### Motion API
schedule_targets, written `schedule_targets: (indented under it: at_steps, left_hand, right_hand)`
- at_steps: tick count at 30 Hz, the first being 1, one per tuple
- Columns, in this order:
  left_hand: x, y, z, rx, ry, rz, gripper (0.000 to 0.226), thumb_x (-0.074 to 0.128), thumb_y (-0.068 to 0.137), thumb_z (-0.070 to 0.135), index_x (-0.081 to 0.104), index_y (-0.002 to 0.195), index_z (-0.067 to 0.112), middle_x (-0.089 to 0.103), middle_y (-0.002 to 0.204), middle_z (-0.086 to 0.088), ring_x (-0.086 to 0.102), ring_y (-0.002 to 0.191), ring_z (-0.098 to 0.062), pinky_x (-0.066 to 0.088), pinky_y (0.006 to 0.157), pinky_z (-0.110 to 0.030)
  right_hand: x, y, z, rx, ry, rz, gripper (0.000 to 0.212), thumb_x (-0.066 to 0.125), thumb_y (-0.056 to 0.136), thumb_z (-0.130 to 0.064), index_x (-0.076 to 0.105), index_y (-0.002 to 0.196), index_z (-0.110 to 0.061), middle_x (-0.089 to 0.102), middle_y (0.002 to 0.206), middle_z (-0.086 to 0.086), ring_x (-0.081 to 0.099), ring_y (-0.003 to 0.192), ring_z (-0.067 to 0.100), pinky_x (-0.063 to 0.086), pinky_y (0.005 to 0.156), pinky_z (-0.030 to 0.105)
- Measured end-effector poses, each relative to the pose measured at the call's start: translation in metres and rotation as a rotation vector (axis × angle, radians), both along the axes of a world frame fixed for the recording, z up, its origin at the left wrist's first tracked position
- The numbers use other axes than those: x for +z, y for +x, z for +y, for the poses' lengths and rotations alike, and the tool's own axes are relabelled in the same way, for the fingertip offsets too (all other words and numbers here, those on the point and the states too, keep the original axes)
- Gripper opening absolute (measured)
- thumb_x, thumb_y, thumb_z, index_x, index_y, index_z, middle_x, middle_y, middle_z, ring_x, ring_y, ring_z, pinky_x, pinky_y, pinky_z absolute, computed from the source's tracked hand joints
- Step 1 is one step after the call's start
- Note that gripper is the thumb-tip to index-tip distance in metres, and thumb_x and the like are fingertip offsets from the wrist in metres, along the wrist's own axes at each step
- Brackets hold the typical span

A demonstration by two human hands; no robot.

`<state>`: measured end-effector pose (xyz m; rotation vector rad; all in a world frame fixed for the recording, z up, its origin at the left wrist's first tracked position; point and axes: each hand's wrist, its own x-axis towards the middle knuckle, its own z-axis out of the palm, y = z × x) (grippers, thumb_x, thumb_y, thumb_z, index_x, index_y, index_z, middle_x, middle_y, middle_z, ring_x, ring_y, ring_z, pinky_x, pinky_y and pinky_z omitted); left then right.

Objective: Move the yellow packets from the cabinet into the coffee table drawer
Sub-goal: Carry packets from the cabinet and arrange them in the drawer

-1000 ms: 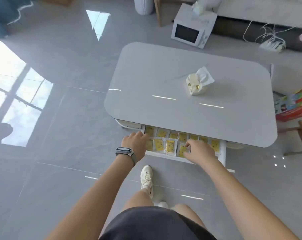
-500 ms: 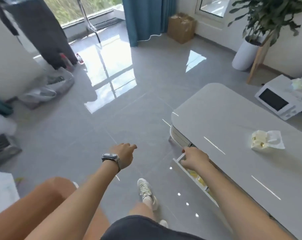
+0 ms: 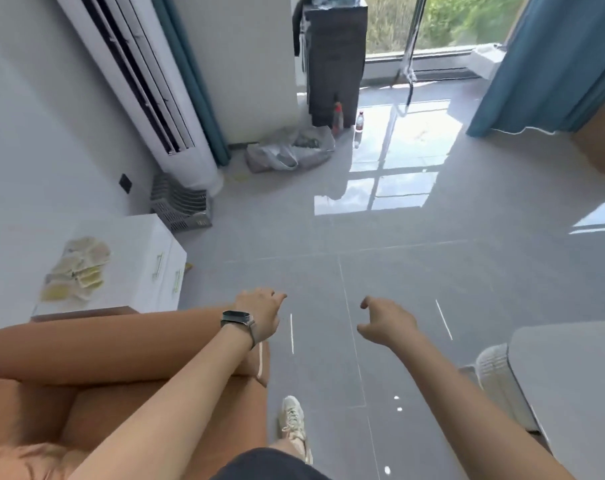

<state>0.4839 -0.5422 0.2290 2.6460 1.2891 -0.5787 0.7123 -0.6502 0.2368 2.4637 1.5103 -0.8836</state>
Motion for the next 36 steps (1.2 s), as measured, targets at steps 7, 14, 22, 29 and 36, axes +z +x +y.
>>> schedule_targets:
  at_steps: [7,14,22,29,36]
  left_hand:
    - [-0.006,-0.06,0.116,0.209,0.01,-0.029,0.048,0.041,0.095,0.023,0.039,0.143,0.028,0.051,0.136,-0.001,0.049,0.124,-0.024,0.04,0.096,-0.037]
    - [-0.027,-0.087,0.214,0.374,-0.088,-0.053,0.048,0.04,0.095,0.022,0.039,0.143,0.027,0.049,0.139,-0.003,0.048,0.126,-0.024,0.04,0.098,-0.037]
    - [-0.047,-0.099,0.342,0.605,-0.178,-0.091,0.049,0.038,0.096,0.019,0.039,0.144,0.025,0.047,0.142,-0.005,0.047,0.127,-0.028,0.042,0.096,-0.039]
    - [-0.032,-0.117,0.421,0.857,-0.208,-0.169,0.046,0.042,0.095,0.019,0.043,0.141,0.019,0.048,0.139,-0.01,0.05,0.123,-0.032,0.045,0.093,-0.039]
    - [-0.047,-0.187,0.462,1.083,-0.238,-0.192,0.044,0.044,0.093,0.02,0.046,0.137,0.02,0.05,0.136,-0.01,0.052,0.122,-0.032,0.044,0.09,-0.041]
  right_hand:
    - [-0.01,-0.049,0.15,0.116,-0.022,0.021,0.051,0.054,0.088,-0.031,0.043,0.138,-0.028,0.055,0.127,-0.003,0.055,0.116,0.021,0.042,0.08,0.03]
    - [-0.016,-0.063,0.276,0.231,-0.052,-0.012,0.049,0.054,0.089,-0.032,0.044,0.137,-0.028,0.052,0.131,-0.002,0.052,0.119,0.021,0.04,0.08,0.029]
    - [-0.039,-0.039,0.453,0.367,-0.061,-0.041,0.047,0.061,0.085,-0.034,0.052,0.13,-0.025,0.057,0.127,0.001,0.056,0.116,0.024,0.049,0.093,0.036]
    - [-0.036,-0.06,0.62,0.618,-0.052,-0.081,0.042,0.067,0.082,-0.035,0.059,0.121,-0.021,0.065,0.116,0.005,0.058,0.108,0.028,0.049,0.093,0.04]
    - [-0.048,-0.201,0.725,0.946,-0.077,-0.032,0.04,0.066,0.087,-0.028,0.059,0.125,-0.016,0.065,0.12,0.007,0.056,0.115,0.031,0.046,0.094,0.039]
